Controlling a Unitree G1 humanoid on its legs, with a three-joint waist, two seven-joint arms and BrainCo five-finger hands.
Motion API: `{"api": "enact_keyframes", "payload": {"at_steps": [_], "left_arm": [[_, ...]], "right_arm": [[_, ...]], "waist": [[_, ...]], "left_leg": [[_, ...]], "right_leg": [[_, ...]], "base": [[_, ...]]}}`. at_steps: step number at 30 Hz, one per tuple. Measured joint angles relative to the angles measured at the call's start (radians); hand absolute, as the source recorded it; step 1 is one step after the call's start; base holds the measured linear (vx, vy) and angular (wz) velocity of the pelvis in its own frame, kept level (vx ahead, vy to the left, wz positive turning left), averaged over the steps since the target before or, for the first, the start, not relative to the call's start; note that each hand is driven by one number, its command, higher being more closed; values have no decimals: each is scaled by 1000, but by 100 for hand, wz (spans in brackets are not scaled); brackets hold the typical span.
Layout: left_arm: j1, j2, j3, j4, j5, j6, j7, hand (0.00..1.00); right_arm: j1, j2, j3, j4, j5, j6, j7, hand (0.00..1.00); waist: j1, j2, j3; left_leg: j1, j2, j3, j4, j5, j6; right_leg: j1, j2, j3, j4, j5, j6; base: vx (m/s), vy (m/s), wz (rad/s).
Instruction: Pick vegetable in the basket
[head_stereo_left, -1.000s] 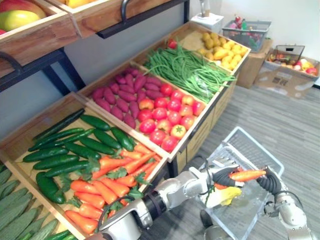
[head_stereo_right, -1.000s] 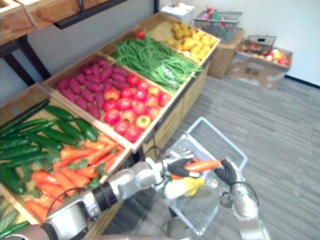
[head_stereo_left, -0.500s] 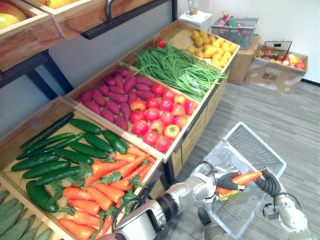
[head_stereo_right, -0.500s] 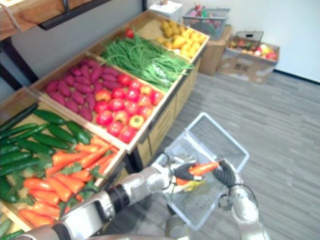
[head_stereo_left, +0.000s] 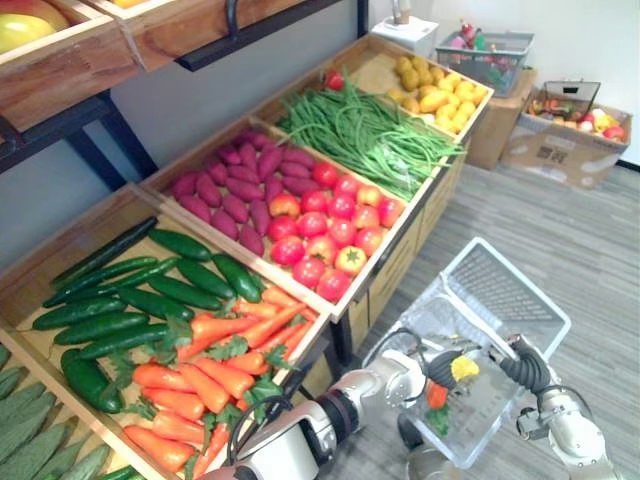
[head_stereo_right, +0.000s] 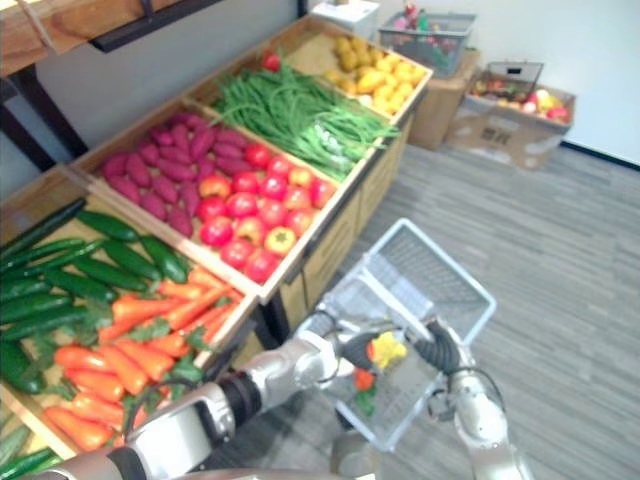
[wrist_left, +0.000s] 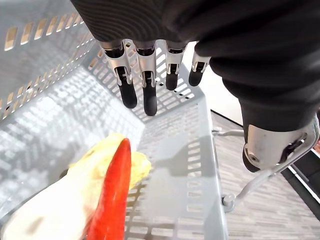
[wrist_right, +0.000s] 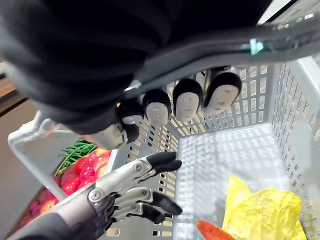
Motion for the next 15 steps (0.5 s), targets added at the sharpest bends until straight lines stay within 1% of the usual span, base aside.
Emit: {"api": "enact_keyframes", "payload": {"at_steps": [4, 10, 13, 14, 15], "left_arm": [[0, -1, -7, 27, 4, -1, -5, 0], [0, 9, -8, 20, 5, -1, -11, 0], [0, 85, -5, -134, -3, -5, -26, 0], [4, 128, 4, -224, -7, -12, -37, 0], [15, 164, 11, -296, -15, -19, -41, 0]], "right_arm": [[0, 13, -1, 16, 0, 0, -1, 100], [-2, 17, -1, 61, 0, -1, -1, 100], [-5, 18, -15, 105, 0, -1, -2, 100], [-4, 25, -32, 135, 0, -1, -2, 100], [-4, 40, -55, 166, -2, 0, -3, 100]], "waist": [[1, -4, -3], [3, -8, -7], [10, -13, -12], [14, -14, -15], [26, -18, -21]], "left_leg": [[-3, -1, -23, 1, 2, 4], [-16, -4, -54, 2, 7, 11], [-32, -4, -88, 3, 13, 18], [-35, -3, -110, 2, 18, 20], [-38, -2, -124, 3, 20, 20]], "right_leg": [[9, -8, -16, -1, 0, 0], [22, -20, -43, -5, 0, 1], [28, -30, -72, -5, 0, 1], [38, -34, -93, -6, 0, 1], [43, -36, -105, -6, 0, 2]], "base": [[-32, -59, 13], [-40, -58, 15], [-43, -65, 32], [-44, -55, 40], [-39, -67, 52]]}}
